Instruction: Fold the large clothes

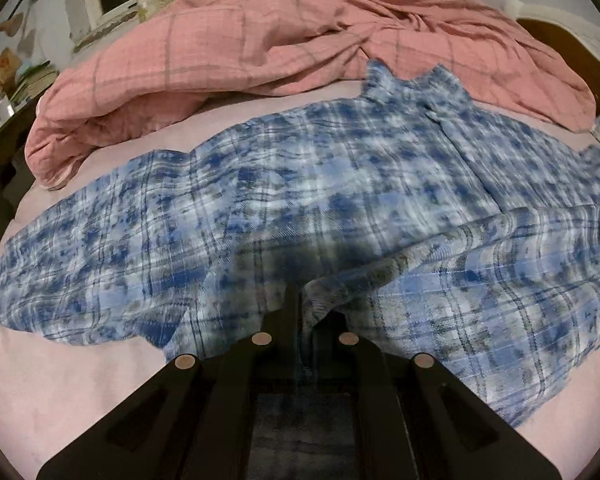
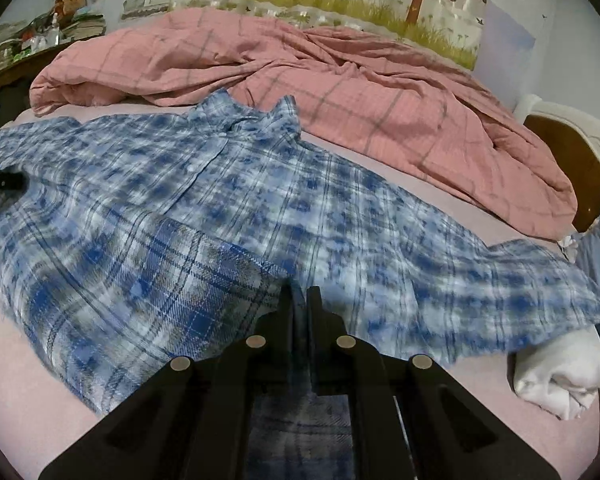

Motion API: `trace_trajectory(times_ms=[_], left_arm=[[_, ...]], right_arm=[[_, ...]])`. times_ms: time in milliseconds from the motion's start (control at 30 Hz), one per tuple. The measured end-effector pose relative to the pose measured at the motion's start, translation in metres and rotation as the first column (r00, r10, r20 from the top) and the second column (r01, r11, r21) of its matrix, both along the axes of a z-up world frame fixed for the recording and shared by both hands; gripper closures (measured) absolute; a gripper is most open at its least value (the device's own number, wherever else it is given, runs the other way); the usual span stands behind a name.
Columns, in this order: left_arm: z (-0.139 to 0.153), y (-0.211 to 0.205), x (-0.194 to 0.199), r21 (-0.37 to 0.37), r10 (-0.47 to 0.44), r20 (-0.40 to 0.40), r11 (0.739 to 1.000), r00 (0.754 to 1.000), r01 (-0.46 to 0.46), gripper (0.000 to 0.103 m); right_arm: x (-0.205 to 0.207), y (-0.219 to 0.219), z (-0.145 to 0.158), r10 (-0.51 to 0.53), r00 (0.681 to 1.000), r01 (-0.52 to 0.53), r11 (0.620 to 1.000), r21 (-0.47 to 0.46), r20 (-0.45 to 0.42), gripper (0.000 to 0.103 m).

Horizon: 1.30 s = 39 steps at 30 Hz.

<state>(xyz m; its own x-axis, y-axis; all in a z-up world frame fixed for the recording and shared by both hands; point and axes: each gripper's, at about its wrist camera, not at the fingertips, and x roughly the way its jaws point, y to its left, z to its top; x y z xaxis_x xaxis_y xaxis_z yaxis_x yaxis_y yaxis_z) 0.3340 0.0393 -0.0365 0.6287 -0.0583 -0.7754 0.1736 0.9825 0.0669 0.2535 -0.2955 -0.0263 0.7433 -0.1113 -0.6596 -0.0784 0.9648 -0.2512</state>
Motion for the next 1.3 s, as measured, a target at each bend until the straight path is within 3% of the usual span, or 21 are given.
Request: trace_trajectory(times_ms=[133,200,233,267,333,400,533,600,667,733,833,900,933,967,1000,1067,1133,1233,1300], left_arm=[[-0.013,0.002,0.009,-0.011,0.004,-0.001,1.000,1.000,-0.004,0.098],[-0.015,0.002,0.005,-0.004,-0.024,0.036,1.000,0.999,0.024,0.093],[-0.014,0.003,0.000,0.002,-0.035,0.058,0.999,0.998,0.035,0.074],[-0.011,0.006,-0.002,-0.004,-0.039,0.073,0.999,0.997,0.039,0.043],[0.005,0.016,-0.017,-0.049,-0.028,0.152,0.998,0.988,0.035,0.020],[0.022,0.025,-0.031,-0.087,-0.053,0.202,0.994,0.978,0.072,0.020],[0.054,0.033,-0.062,-0.078,-0.074,0.257,0.992,0.964,0.097,0.013],[0.060,0.034,-0.074,-0.079,-0.087,0.242,0.991,0.966,0.109,0.011],[0.059,0.028,-0.082,-0.047,-0.108,0.204,0.992,0.973,0.120,0.009],[0.052,0.019,-0.086,0.001,-0.120,0.188,0.992,0.975,0.122,0.008],[0.036,0.007,-0.089,0.000,-0.122,0.198,0.992,0.972,0.124,0.008],[0.027,0.008,-0.089,-0.057,-0.108,0.240,0.990,0.965,0.125,0.008],[0.020,0.007,-0.085,-0.061,-0.107,0.214,0.991,0.971,0.123,0.008],[0.016,0.007,-0.083,-0.038,-0.111,0.194,0.992,0.975,0.121,0.008],[0.014,0.008,-0.084,-0.008,-0.102,0.205,0.994,0.973,0.106,0.008],[0.014,0.013,-0.086,0.007,-0.078,0.225,0.997,0.971,0.078,0.008],[0.016,0.021,-0.084,-0.026,-0.070,0.213,0.997,0.974,0.077,0.008],[0.018,0.028,-0.086,-0.019,-0.090,0.199,0.995,0.976,0.095,0.008],[0.016,0.027,-0.089,-0.005,-0.200,0.155,0.979,0.968,0.203,0.007]], right_arm=[[0.027,0.004,-0.008,-0.015,1.000,0.015,1.000,0.002,-0.025,0.097],[0.031,0.001,-0.013,-0.023,0.999,0.023,1.000,0.018,-0.035,0.096],[0.031,-0.002,-0.014,-0.023,0.999,0.024,0.999,0.034,-0.040,0.094],[0.029,-0.007,-0.015,-0.019,0.998,0.023,0.998,0.057,-0.058,0.090],[0.021,-0.018,-0.010,-0.022,0.998,0.029,0.993,0.113,-0.061,0.053],[0.004,-0.032,0.004,-0.031,0.999,0.032,0.990,0.138,-0.011,0.036],[-0.026,-0.059,0.032,-0.064,0.996,0.056,0.989,0.140,0.056,0.035],[-0.045,-0.071,0.042,-0.060,0.996,0.045,0.980,0.195,0.070,0.035],[-0.060,-0.068,0.042,0.017,0.998,-0.028,0.980,0.198,0.059,0.035],[-0.071,-0.048,0.033,0.145,0.989,-0.144,0.980,0.134,0.001,0.035],[-0.075,-0.016,0.010,0.186,0.981,-0.187,0.982,-0.014,-0.047,0.035],[-0.064,-0.006,-0.006,0.076,0.993,-0.085,0.991,-0.101,-0.085,0.035],[-0.056,-0.008,-0.011,0.019,0.996,-0.028,0.994,-0.103,-0.092,0.035],[-0.053,-0.014,-0.010,-0.033,0.997,0.026,0.994,-0.111,-0.063,0.035],[-0.050,-0.023,-0.006,-0.139,0.990,0.141,0.978,-0.152,0.022,0.035],[-0.053,-0.042,0.007,-0.296,0.937,0.332,0.920,-0.206,0.185,0.035],[-0.053,-0.067,0.018,-0.404,0.883,0.450,0.874,-0.185,0.239,0.035],[-0.057,-0.091,0.021,-0.460,0.863,0.485,0.870,-0.092,0.208,0.035],[-0.067,-0.095,0.022,-0.411,0.894,0.419,0.908,-0.005,0.179,0.036]])
